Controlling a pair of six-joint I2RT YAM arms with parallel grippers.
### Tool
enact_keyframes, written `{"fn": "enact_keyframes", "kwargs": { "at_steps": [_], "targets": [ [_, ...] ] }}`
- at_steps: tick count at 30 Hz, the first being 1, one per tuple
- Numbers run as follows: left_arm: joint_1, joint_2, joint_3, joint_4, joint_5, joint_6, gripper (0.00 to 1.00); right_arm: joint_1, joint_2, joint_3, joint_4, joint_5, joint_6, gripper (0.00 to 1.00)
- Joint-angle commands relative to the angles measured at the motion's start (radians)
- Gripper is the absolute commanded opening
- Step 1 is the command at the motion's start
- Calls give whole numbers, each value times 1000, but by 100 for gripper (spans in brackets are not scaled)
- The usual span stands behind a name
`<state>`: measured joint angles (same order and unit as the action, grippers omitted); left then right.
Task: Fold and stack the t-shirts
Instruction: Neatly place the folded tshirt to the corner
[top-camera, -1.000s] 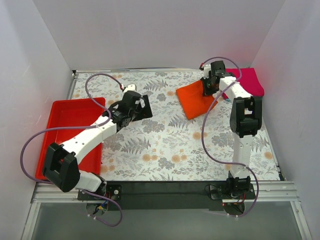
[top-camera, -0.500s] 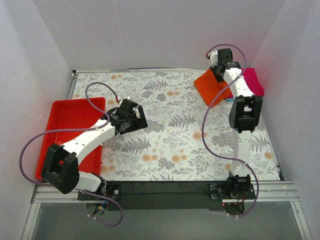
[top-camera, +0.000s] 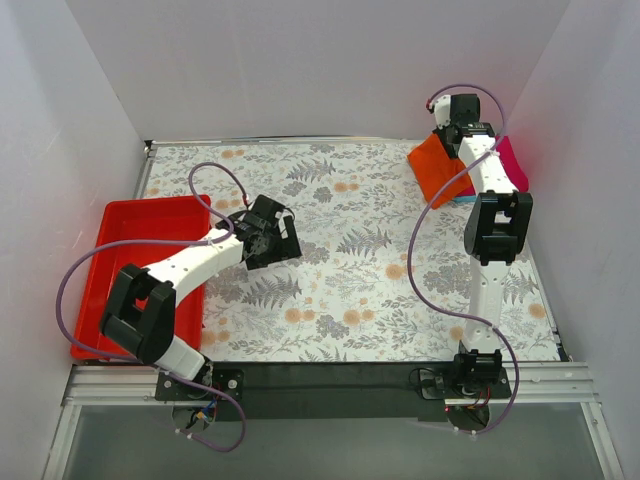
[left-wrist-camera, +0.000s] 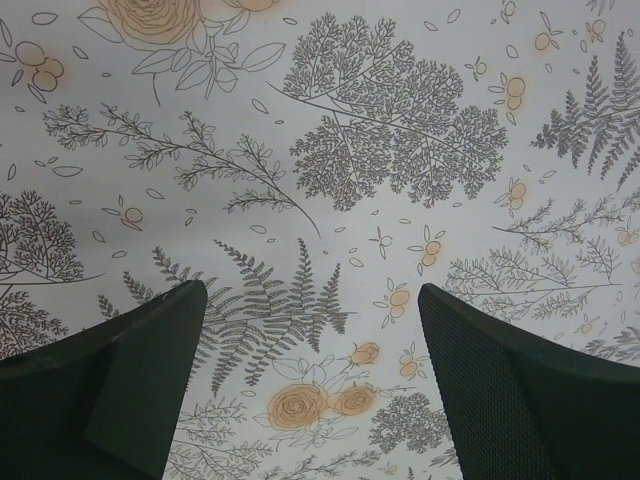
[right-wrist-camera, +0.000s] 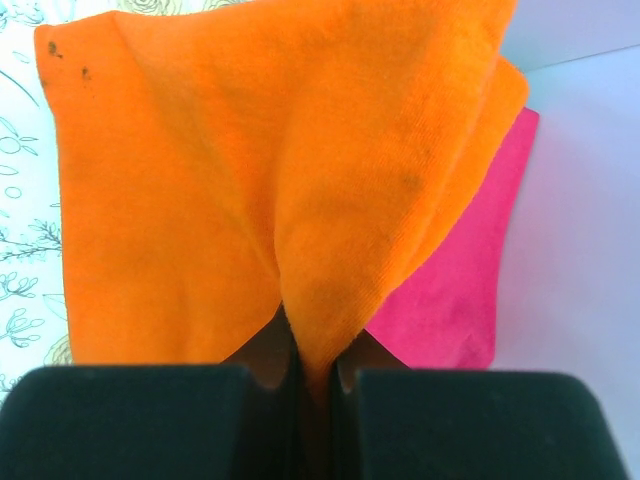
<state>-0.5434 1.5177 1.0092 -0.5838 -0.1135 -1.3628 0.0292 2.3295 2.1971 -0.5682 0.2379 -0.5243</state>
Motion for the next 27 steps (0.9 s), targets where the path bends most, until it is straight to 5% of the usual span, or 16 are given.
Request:
{"fn": "enact_keyframes", "kwargs": {
  "at_steps": [1, 15, 27],
  "targets": [
    [3, 5, 46, -4, 35, 27, 80, -17, -87, 18, 79, -23, -8, 1],
    [5, 82, 88, -1, 69, 45, 78, -72, -145, 29, 103, -179, 24, 1],
    [3, 128, 112, -13, 77, 57, 77, -115, -114, 9, 140, -154, 14, 1]
  ]
}}
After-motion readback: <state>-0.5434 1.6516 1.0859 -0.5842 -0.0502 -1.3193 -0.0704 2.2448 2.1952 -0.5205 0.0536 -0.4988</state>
